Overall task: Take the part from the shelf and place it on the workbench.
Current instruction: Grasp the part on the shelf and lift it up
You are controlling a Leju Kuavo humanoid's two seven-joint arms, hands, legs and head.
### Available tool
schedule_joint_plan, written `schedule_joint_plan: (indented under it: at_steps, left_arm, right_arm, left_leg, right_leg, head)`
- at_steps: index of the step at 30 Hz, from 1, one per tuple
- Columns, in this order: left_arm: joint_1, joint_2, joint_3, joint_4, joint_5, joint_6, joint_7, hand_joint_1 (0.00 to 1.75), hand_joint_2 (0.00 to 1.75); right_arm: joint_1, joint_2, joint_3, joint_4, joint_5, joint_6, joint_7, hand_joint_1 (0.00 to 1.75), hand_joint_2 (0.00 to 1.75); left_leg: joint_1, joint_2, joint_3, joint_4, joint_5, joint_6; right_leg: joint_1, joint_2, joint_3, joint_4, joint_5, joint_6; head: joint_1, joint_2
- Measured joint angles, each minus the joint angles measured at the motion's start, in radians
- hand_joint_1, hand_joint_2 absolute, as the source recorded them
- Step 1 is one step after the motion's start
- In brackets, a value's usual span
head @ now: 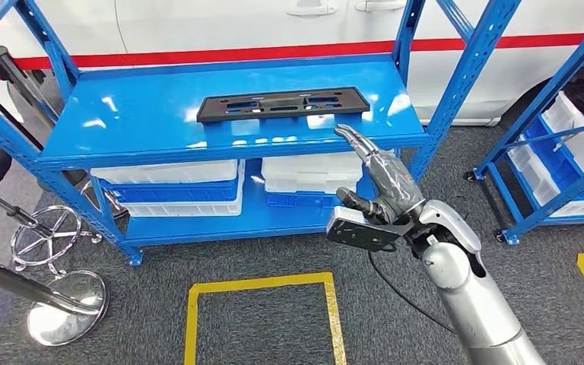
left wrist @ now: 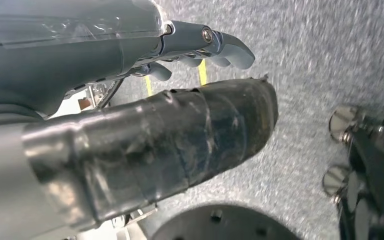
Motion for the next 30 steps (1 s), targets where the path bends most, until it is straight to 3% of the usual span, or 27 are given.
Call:
schedule_joint_plan:
  at_steps: [3, 4, 5, 8, 10, 14, 16, 18, 19, 20, 21, 22, 24, 25, 27, 30]
  left_arm:
    - [0.001, -0.001, 0.001, 0.000, -0.007, 0.004, -0.002, 0.00, 0.00]
    - [0.002, -0.001, 0.002, 0.000, -0.010, 0.005, -0.004, 0.00, 0.00]
    - [0.002, -0.001, 0.003, 0.000, -0.012, 0.006, -0.005, 0.00, 0.00]
    - [0.002, -0.001, 0.007, 0.000, -0.015, 0.007, -0.008, 0.00, 0.00]
    - [0.001, -0.001, 0.008, 0.000, -0.016, 0.007, -0.009, 0.00, 0.00]
    - [0.000, -0.002, 0.009, 0.000, -0.018, 0.007, -0.010, 0.00, 0.00]
    - [0.000, -0.003, 0.010, 0.000, -0.020, 0.007, -0.011, 0.00, 0.00]
    - [0.001, -0.003, 0.013, 0.000, -0.021, 0.007, -0.012, 0.00, 0.00]
    - [0.001, -0.003, 0.014, 0.000, -0.021, 0.008, -0.012, 0.00, 0.00]
    - [0.001, -0.003, 0.016, 0.000, -0.020, 0.007, -0.012, 0.00, 0.00]
    - [0.001, -0.003, 0.018, 0.000, -0.020, 0.007, -0.012, 0.00, 0.00]
    - [0.000, -0.003, 0.020, 0.000, -0.020, 0.007, -0.012, 0.00, 0.00]
    - [0.000, -0.004, 0.025, 0.000, -0.022, 0.005, -0.012, 0.00, 0.00]
    - [0.000, -0.005, 0.028, 0.000, -0.024, 0.004, -0.012, 0.00, 0.00]
    - [-0.001, -0.005, 0.032, 0.000, -0.026, 0.003, -0.012, 0.00, 0.00]
    - [0.000, -0.006, 0.036, 0.000, -0.031, 0.003, -0.013, 0.00, 0.00]
  right_arm:
    - [0.008, 0.000, 0.001, 0.000, 0.000, -0.001, 0.002, 0.00, 0.00]
    - [0.012, 0.000, 0.002, 0.000, 0.000, -0.001, 0.003, 0.00, 0.00]
    - [0.015, 0.000, 0.002, 0.000, 0.000, -0.001, 0.005, 0.00, 0.00]
    - [0.019, 0.000, 0.002, -0.002, 0.000, -0.002, 0.010, 0.00, 0.00]
    - [0.019, 0.000, 0.002, -0.003, 0.000, -0.002, 0.013, 0.00, 0.00]
    - [0.020, -0.001, 0.002, -0.007, 0.002, -0.002, 0.017, 0.00, 0.00]
    - [0.020, -0.001, 0.002, -0.009, 0.002, -0.002, 0.019, 0.00, 0.00]
    - [0.022, -0.001, 0.002, -0.009, 0.003, 0.000, 0.022, 0.00, 0.00]
    - [0.023, -0.001, 0.002, -0.009, 0.003, 0.001, 0.024, 0.00, 0.00]
    - [0.024, -0.001, 0.002, -0.009, 0.003, 0.002, 0.027, 0.00, 0.00]
    - [0.023, -0.001, 0.002, -0.008, 0.003, 0.003, 0.029, 0.00, 0.00]
    - [0.022, -0.001, 0.002, -0.009, 0.003, 0.004, 0.030, 0.00, 0.00]
    - [0.020, -0.001, 0.002, -0.009, 0.003, 0.004, 0.031, 0.00, 0.00]
    - [0.019, -0.001, 0.002, -0.009, 0.003, 0.004, 0.032, 0.00, 0.00]
    - [0.019, -0.001, 0.002, -0.009, 0.003, 0.005, 0.033, 0.00, 0.00]
    - [0.017, -0.001, 0.002, -0.009, 0.003, 0.005, 0.034, 0.00, 0.00]
  left_leg:
    - [0.005, 0.001, -0.082, 0.177, -0.084, -0.008]
    - [0.006, 0.001, -0.099, 0.211, -0.089, -0.010]
    - [0.006, 0.001, -0.098, 0.208, -0.076, -0.011]
    - [0.006, 0.001, -0.015, 0.036, 0.015, -0.006]
    - [0.003, 0.000, 0.020, -0.038, 0.034, 0.001]
    - [0.004, 0.000, 0.022, -0.050, 0.038, 0.021]
    - [0.007, 0.002, 0.025, -0.057, 0.043, 0.032]
    - [0.007, 0.003, 0.023, -0.057, 0.043, 0.036]
    - [0.006, 0.002, 0.023, -0.056, 0.042, 0.036]
    - [0.006, 0.002, 0.023, -0.054, 0.041, 0.036]
    - [0.006, 0.002, 0.024, -0.052, 0.040, 0.036]
    - [0.006, 0.001, 0.025, -0.050, 0.037, 0.034]
    - [0.004, 0.000, 0.025, -0.046, 0.033, 0.028]
    - [0.003, 0.000, 0.023, -0.045, 0.032, 0.024]
    - [0.002, 0.000, 0.022, -0.046, 0.033, 0.014]
    - [0.003, 0.000, 0.011, -0.017, 0.007, -0.001]
  right_leg:
    - [0.001, -0.002, 0.002, -0.002, 0.000, -0.007]
    - [0.001, -0.002, 0.002, -0.001, -0.001, -0.007]
    - [0.001, -0.002, 0.002, 0.001, -0.002, -0.007]
    - [0.002, 0.002, 0.002, 0.013, -0.010, 0.001]
    - [0.005, 0.003, -0.003, 0.021, -0.014, 0.010]
    - [0.003, 0.003, -0.011, 0.038, -0.026, 0.029]
    - [-0.001, 0.003, -0.047, 0.118, -0.076, 0.039]
    - [-0.003, 0.003, -0.108, 0.245, -0.132, 0.046]
    - [-0.004, 0.003, -0.129, 0.285, -0.141, 0.048]
    - [-0.004, 0.002, -0.134, 0.292, -0.131, 0.049]
    - [-0.004, 0.002, -0.118, 0.259, -0.102, 0.048]
    - [-0.004, 0.002, -0.088, 0.194, -0.064, 0.045]
    - [-0.001, 0.001, -0.029, 0.073, -0.017, 0.036]
    - [0.002, 0.002, -0.016, 0.041, -0.011, 0.032]
    - [0.007, 0.003, -0.015, 0.028, -0.013, 0.024]
    - [-0.001, 0.001, -0.005, 0.011, -0.005, 0.005]
  head:
    - [0.000, 0.000]
    - [-0.001, 0.000]
    - [0.000, 0.000]
    - [-0.001, 0.000]
    - [0.000, 0.000]
    - [0.001, 0.000]
    - [0.001, 0.000]
    - [0.001, 0.000]
    - [0.001, 0.000]
    - [0.001, 0.000]
    - [0.001, 0.000]
    - [0.001, 0.000]
    - [0.001, 0.000]
    - [0.001, 0.000]
    - [0.001, 0.000]
    - [0.001, 0.000]
